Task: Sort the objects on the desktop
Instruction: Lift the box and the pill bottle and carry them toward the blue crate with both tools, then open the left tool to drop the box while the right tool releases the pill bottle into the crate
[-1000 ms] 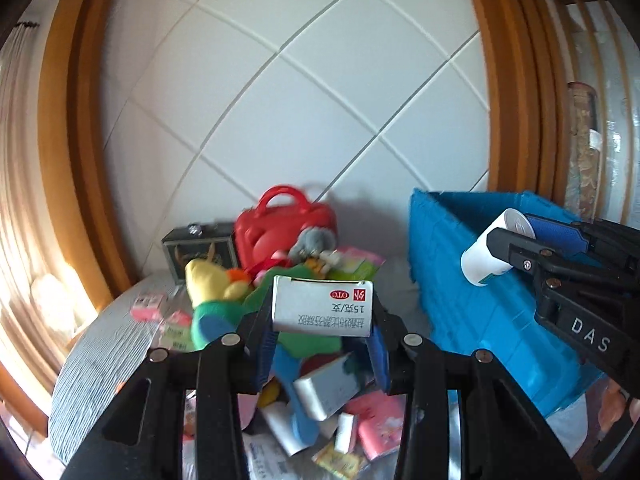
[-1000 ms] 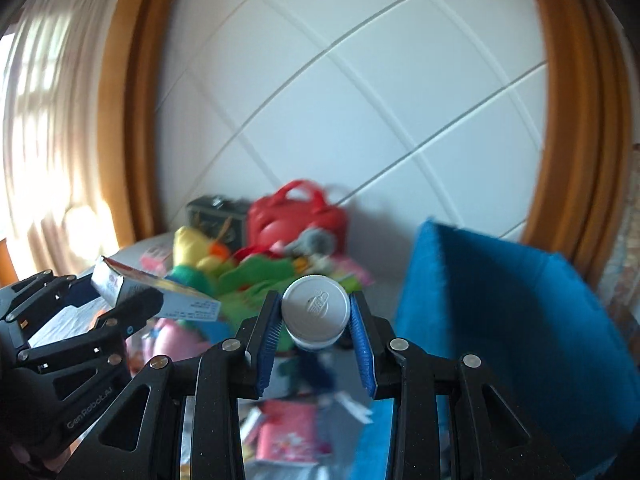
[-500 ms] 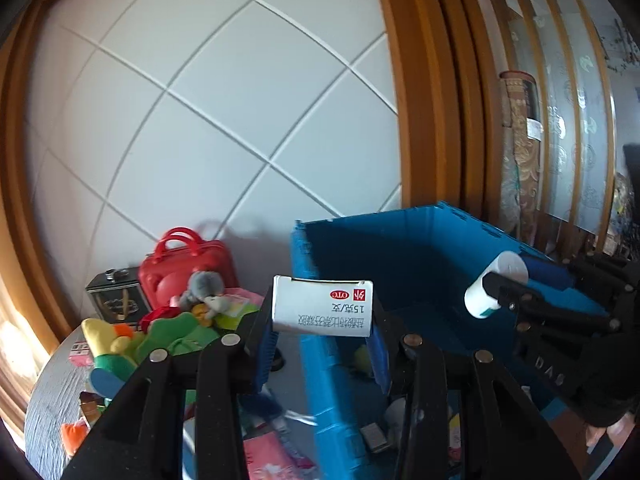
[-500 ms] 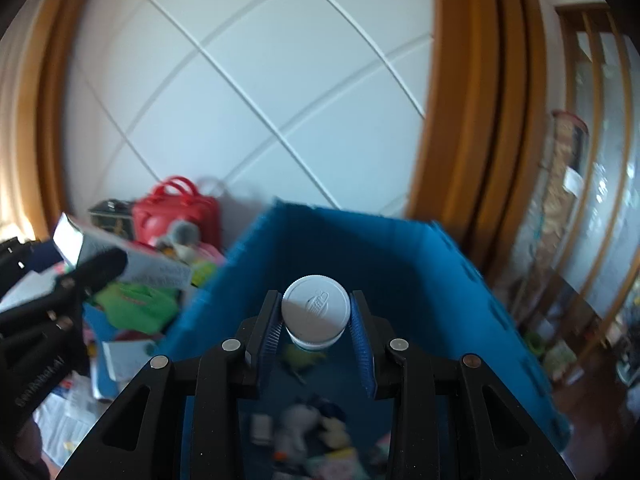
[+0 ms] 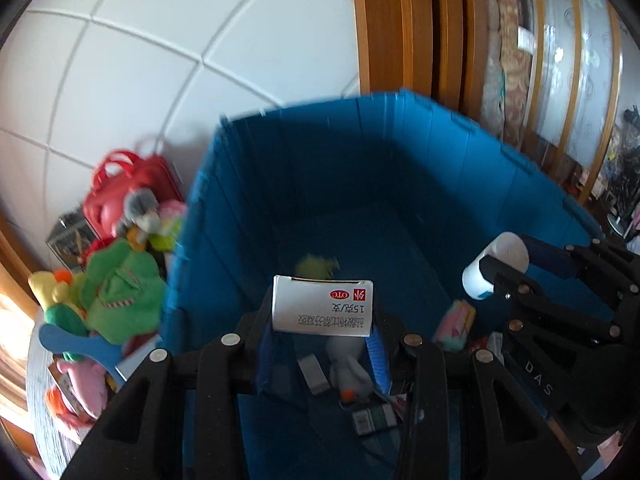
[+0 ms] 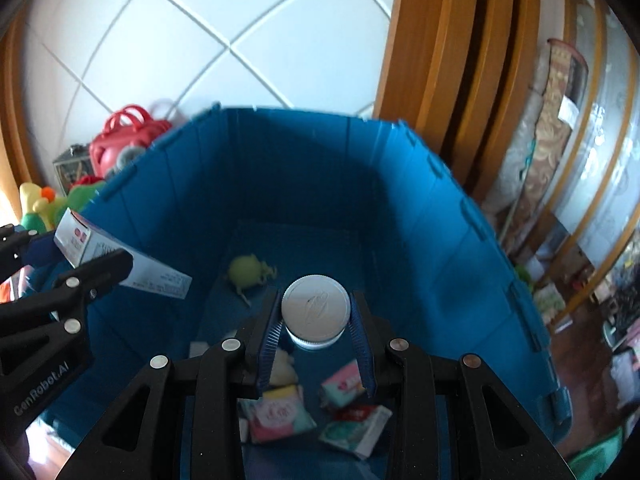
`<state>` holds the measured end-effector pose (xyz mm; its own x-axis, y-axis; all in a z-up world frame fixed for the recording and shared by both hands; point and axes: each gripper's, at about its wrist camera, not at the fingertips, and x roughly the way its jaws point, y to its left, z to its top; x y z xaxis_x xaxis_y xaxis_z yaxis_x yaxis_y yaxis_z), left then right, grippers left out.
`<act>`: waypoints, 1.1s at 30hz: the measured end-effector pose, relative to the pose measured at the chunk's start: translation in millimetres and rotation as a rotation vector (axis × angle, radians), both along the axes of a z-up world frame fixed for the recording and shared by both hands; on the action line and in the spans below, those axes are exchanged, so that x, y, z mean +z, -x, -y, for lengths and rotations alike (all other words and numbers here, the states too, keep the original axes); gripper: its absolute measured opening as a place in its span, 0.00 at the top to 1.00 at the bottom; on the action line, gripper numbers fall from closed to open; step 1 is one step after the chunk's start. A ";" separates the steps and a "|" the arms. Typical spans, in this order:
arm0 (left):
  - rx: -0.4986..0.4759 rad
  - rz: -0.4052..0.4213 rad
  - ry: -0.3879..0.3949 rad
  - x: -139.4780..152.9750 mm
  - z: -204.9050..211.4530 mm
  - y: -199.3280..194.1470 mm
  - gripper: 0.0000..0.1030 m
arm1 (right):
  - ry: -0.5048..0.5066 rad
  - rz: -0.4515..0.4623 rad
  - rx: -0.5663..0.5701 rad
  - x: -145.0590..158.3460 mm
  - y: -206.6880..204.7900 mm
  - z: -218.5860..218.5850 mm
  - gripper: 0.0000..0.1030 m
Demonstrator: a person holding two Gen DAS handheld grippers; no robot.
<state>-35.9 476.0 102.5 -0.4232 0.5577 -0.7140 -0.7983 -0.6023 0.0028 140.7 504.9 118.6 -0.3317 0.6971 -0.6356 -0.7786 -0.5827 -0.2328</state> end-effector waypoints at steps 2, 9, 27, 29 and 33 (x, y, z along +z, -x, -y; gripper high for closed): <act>-0.004 0.034 0.029 -9.5 -7.6 -0.1 0.62 | 0.017 0.020 -0.009 -4.1 -3.3 -5.9 0.68; -0.022 0.131 0.121 -31.9 -22.7 -3.1 0.62 | 0.094 0.104 -0.025 -22.2 -11.3 -20.2 0.68; -0.097 0.261 0.222 -49.8 -28.6 -14.6 0.62 | 0.158 0.218 -0.023 -33.3 -20.0 -29.2 0.67; -0.094 0.254 0.221 -48.4 -28.5 -14.9 0.62 | 0.154 0.217 -0.026 -31.9 -19.7 -29.6 0.67; -0.100 0.226 0.221 -45.2 -27.2 -17.8 0.62 | 0.149 0.214 -0.033 -32.0 -19.0 -30.7 0.67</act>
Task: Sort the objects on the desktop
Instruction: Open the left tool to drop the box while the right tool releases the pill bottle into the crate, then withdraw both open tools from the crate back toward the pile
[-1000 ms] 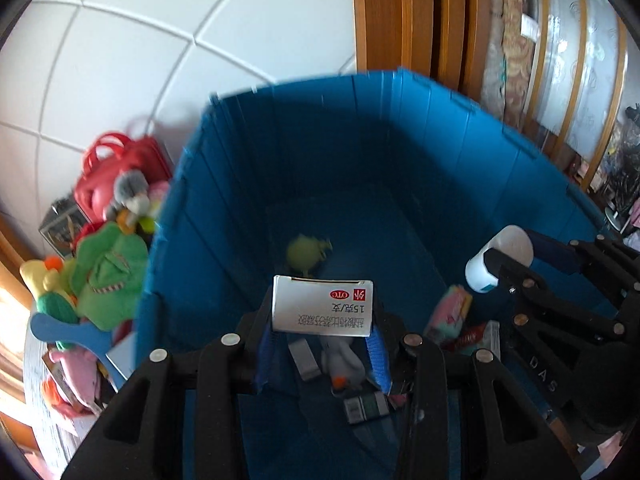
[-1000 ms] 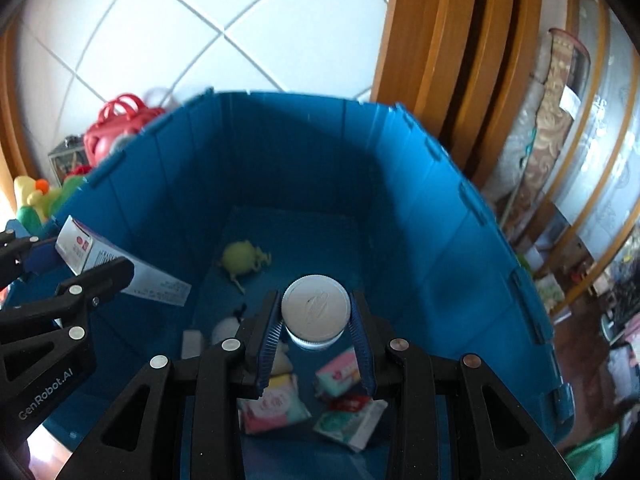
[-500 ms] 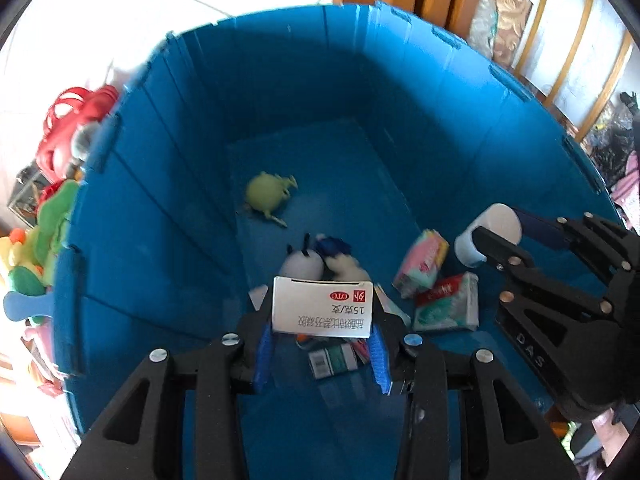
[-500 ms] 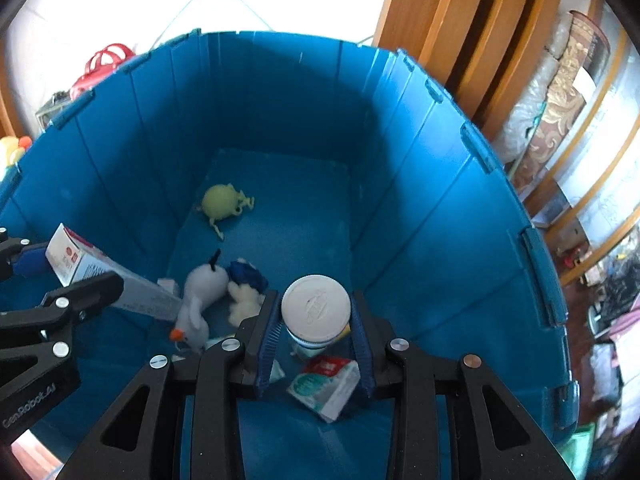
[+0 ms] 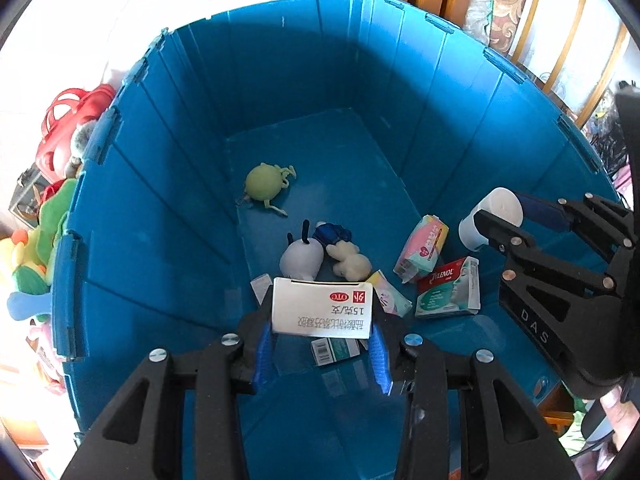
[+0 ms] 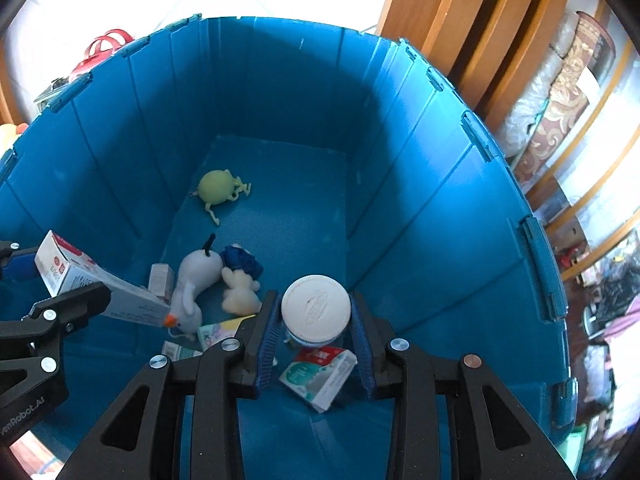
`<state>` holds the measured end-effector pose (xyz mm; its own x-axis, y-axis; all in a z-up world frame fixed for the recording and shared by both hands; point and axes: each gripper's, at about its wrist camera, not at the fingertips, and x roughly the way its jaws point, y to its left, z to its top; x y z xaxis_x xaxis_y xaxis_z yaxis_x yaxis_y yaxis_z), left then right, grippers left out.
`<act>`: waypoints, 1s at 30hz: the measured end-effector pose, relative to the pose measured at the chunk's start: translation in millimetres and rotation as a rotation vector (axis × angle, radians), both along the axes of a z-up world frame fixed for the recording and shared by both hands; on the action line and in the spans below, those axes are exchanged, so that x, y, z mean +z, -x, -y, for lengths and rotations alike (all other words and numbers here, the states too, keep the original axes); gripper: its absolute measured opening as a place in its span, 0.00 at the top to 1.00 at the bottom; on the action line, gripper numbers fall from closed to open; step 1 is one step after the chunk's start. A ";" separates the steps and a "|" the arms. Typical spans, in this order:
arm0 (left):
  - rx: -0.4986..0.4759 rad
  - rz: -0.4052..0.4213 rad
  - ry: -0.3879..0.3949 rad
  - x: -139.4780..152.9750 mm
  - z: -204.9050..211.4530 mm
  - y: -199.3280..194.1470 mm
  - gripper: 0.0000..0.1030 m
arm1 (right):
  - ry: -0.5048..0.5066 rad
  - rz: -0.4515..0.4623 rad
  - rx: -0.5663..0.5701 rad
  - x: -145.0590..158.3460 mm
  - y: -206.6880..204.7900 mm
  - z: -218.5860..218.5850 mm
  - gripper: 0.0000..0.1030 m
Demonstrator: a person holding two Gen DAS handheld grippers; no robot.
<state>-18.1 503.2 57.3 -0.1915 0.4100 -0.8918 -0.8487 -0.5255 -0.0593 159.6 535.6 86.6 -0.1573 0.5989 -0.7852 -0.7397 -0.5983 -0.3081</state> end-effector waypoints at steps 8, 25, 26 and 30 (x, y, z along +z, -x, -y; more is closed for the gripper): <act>-0.007 -0.042 -0.010 3.9 2.2 -4.2 0.49 | -0.029 -0.003 -0.004 0.6 0.0 2.7 0.40; 0.038 -0.181 -0.244 47.5 52.2 -18.7 0.36 | -0.215 -0.117 -0.020 44.1 -24.7 48.0 0.00; 0.048 -0.196 -0.265 50.7 58.1 -19.0 0.36 | -0.222 -0.136 -0.013 46.6 -24.9 53.4 0.00; 0.098 -0.256 -0.367 66.6 90.8 -18.0 0.36 | -0.250 -0.201 0.008 53.4 -20.2 75.6 0.00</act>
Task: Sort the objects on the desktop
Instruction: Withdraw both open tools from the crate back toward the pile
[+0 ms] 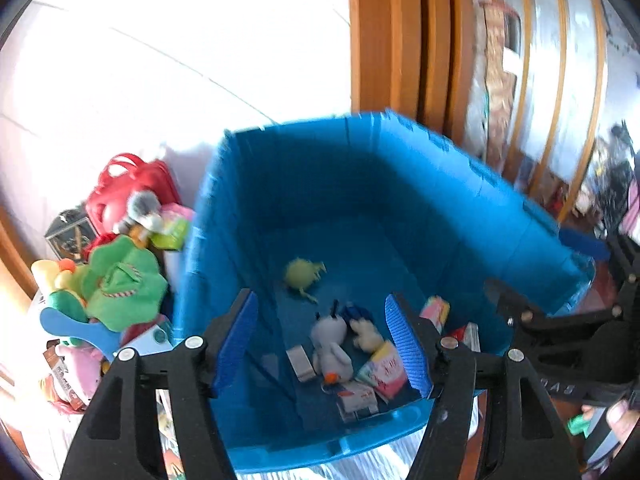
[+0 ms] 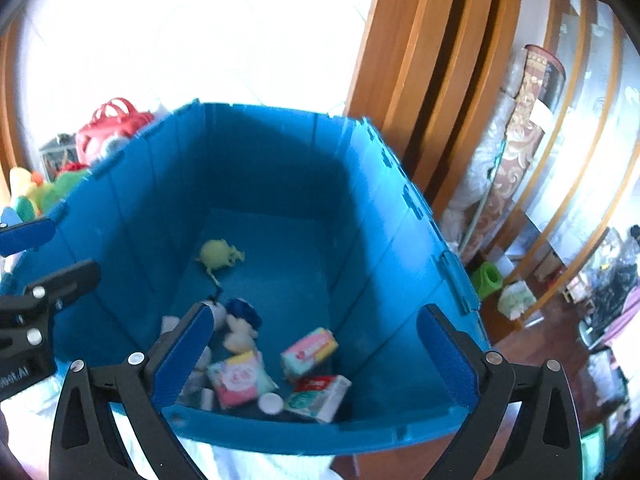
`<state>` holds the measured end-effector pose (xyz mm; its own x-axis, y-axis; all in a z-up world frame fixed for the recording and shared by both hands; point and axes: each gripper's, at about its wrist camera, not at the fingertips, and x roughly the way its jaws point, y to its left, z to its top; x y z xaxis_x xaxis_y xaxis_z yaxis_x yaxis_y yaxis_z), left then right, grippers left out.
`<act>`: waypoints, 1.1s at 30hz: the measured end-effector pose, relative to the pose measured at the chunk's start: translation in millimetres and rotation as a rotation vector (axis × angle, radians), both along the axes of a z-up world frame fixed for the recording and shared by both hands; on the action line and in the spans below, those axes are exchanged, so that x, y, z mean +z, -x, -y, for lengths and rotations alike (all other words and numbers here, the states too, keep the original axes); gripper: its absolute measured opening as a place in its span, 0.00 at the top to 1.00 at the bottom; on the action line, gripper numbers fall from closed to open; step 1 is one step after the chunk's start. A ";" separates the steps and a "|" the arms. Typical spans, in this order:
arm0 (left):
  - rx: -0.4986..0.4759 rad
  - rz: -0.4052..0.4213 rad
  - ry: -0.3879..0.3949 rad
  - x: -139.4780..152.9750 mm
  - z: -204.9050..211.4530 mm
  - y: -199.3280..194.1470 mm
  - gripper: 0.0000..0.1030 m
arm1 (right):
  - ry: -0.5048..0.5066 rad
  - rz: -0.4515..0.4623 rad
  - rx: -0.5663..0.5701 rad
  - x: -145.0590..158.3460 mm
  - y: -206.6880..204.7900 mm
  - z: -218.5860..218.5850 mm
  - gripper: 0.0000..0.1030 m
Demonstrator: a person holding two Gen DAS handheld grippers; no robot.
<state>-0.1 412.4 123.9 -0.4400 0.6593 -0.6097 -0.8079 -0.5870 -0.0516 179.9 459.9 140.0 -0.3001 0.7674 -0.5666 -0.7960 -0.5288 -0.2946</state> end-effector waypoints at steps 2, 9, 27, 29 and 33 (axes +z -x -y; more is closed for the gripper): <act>0.025 -0.021 -0.045 6.7 20.6 3.7 0.36 | -0.015 -0.037 0.025 3.6 6.2 15.8 0.00; 0.145 -0.049 -0.086 -0.2 93.1 45.1 0.36 | -0.069 -0.135 0.173 10.6 55.0 77.4 0.00; 0.340 0.076 0.154 -151.1 273.5 161.8 0.36 | -0.005 -0.150 0.527 -56.5 217.2 197.6 0.00; 0.334 0.115 0.196 -174.7 280.6 167.4 0.36 | 0.043 -0.113 0.542 -77.3 232.9 202.2 0.00; 0.330 0.220 0.282 -229.0 294.6 181.8 0.36 | -0.032 0.041 0.533 -125.7 252.5 228.4 0.00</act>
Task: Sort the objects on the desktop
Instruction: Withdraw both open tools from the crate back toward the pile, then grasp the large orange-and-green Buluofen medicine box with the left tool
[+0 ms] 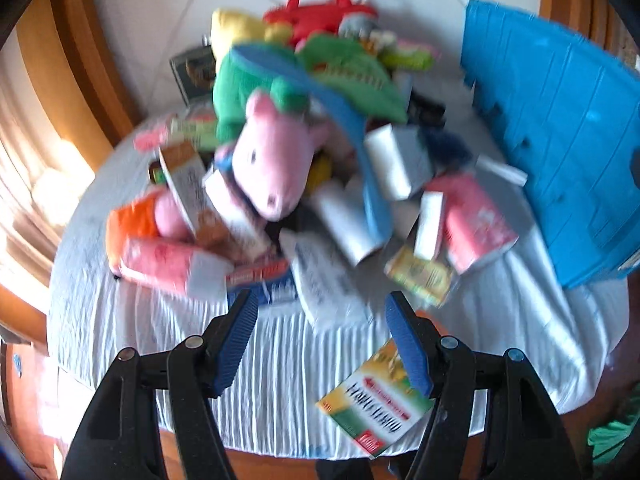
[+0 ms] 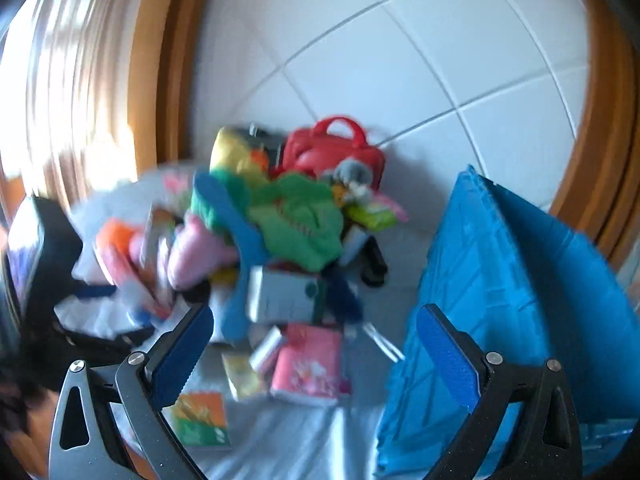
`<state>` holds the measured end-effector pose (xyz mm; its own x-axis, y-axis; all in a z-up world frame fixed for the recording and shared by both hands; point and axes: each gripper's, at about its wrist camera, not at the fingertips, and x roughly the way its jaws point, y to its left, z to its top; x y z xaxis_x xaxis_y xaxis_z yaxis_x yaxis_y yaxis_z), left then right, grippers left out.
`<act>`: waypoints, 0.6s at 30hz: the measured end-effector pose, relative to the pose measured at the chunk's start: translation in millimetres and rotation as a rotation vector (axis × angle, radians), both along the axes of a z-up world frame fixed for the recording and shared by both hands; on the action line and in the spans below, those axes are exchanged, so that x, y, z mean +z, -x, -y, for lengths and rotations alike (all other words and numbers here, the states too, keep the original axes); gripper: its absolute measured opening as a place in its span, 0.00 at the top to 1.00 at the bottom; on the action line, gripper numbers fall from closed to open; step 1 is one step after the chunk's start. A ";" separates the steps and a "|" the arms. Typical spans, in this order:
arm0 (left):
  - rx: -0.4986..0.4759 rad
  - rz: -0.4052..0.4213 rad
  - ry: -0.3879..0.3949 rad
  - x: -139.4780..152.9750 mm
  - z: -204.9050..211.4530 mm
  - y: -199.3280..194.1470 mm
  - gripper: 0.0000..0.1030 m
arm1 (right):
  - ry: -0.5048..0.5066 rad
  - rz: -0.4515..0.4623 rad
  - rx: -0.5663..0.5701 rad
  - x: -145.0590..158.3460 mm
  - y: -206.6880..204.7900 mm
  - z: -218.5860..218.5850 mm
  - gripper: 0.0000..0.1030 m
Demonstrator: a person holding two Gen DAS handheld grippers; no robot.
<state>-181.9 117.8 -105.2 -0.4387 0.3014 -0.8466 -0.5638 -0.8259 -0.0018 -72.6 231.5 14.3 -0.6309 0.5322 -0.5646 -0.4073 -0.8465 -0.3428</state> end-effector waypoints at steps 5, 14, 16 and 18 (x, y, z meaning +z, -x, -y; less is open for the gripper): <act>-0.042 0.092 0.032 -43.2 13.6 1.2 0.36 | 0.145 0.104 0.010 -58.5 13.8 3.1 0.00; -0.131 0.195 0.059 -88.4 11.5 -7.3 0.36 | 0.313 0.371 -0.121 -171.1 -0.1 -16.1 0.00; -0.150 0.201 0.060 -91.2 11.9 -10.6 0.36 | 0.326 0.433 -0.153 -191.9 -5.9 -19.8 0.00; -0.175 0.203 0.047 -90.7 12.0 -15.3 0.36 | 0.329 0.466 -0.181 -207.1 -6.1 -24.1 0.00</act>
<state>-166.6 105.8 -195.9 -0.2034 0.3159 -0.9267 -0.6902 -0.7176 -0.0932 -66.5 255.6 -192.9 -0.1932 0.3578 -0.9136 -0.4245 -0.8700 -0.2509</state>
